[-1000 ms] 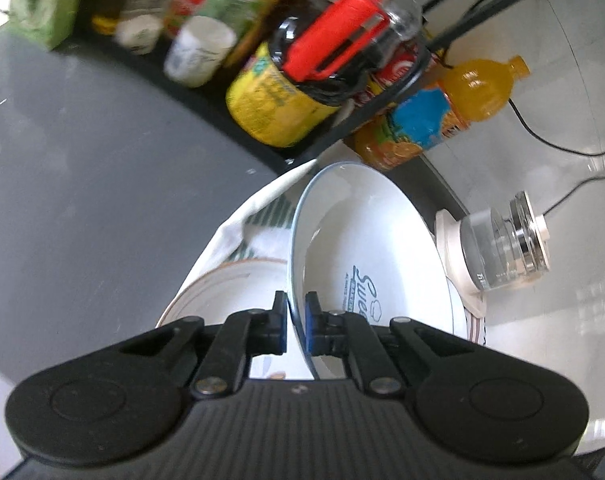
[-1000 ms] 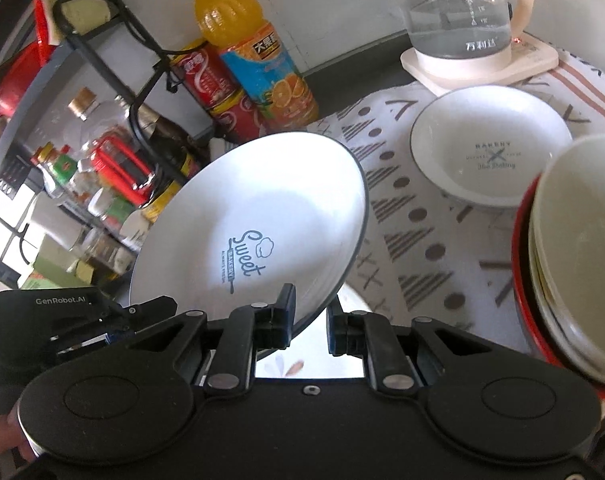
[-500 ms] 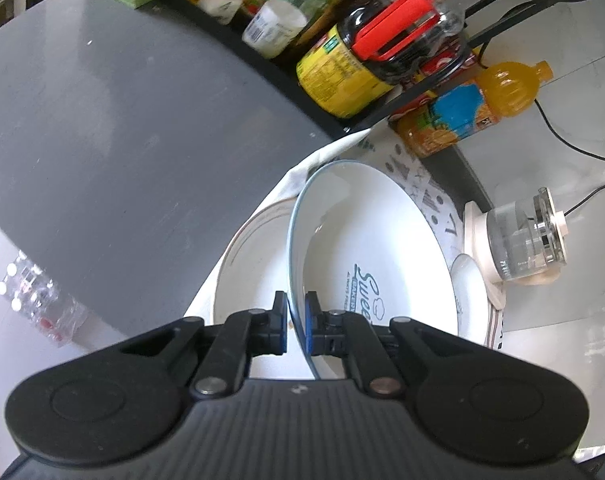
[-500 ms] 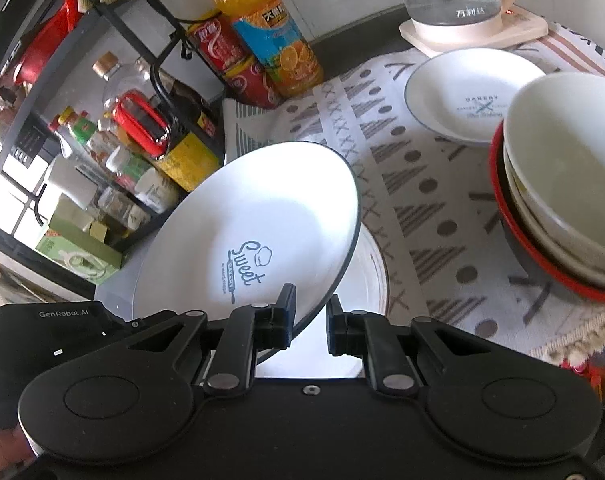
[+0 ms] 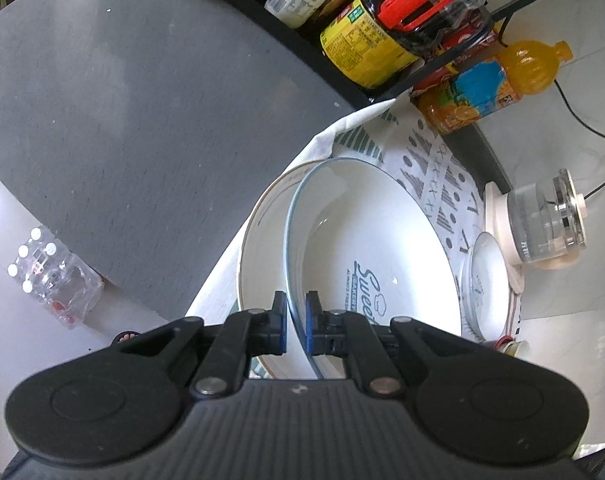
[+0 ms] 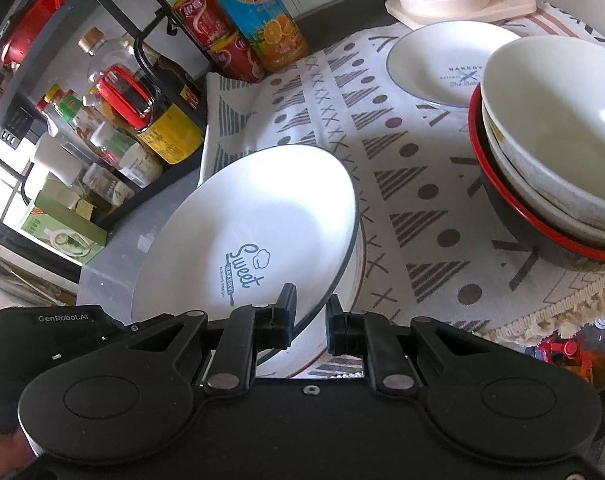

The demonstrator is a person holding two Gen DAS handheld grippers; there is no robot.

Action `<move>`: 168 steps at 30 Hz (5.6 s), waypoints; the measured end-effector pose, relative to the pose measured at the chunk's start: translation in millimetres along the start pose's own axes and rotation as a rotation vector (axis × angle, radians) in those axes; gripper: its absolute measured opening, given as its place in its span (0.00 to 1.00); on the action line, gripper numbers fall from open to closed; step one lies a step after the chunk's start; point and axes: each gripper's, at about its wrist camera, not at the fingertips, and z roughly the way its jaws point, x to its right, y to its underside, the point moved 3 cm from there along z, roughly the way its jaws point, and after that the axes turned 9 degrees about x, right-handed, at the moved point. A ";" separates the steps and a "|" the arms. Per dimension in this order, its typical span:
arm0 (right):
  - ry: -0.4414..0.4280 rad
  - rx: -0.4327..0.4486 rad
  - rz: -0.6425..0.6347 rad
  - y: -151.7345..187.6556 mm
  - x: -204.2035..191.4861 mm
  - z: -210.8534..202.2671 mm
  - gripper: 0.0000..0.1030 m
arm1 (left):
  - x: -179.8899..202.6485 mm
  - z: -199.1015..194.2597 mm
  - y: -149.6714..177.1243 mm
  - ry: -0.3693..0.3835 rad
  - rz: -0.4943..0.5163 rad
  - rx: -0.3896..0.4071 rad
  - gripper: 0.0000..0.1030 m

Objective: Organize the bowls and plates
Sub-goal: 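Lower the 'Sweet' plate onto the flower-print plate with both grippers, then open both grippers and release the 'Sweet' plate on the flower-print plate, then move both grippers toward the white plate printed 'BAKERY', then close both grippers on the rim of the 'BAKERY' plate, then carry the 'BAKERY' plate onto the 'Sweet' plate with both grippers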

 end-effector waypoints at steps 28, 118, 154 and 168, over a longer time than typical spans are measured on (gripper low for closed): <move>0.102 -0.070 0.030 0.6 5.0 18.5 0.10 | 2.4 9.3 -10.6 -0.137 0.179 -0.075 0.16; 0.171 -0.190 0.006 -227.4 204.9 80.4 0.77 | 262.2 195.4 15.8 0.030 0.261 -0.187 0.81; 0.051 -0.166 -0.002 -227.2 177.3 59.8 0.09 | 250.3 172.3 3.1 0.125 0.251 -0.215 0.06; 0.041 -0.092 0.023 -185.4 108.6 26.5 0.09 | 191.6 110.2 -27.0 0.165 0.304 -0.202 0.06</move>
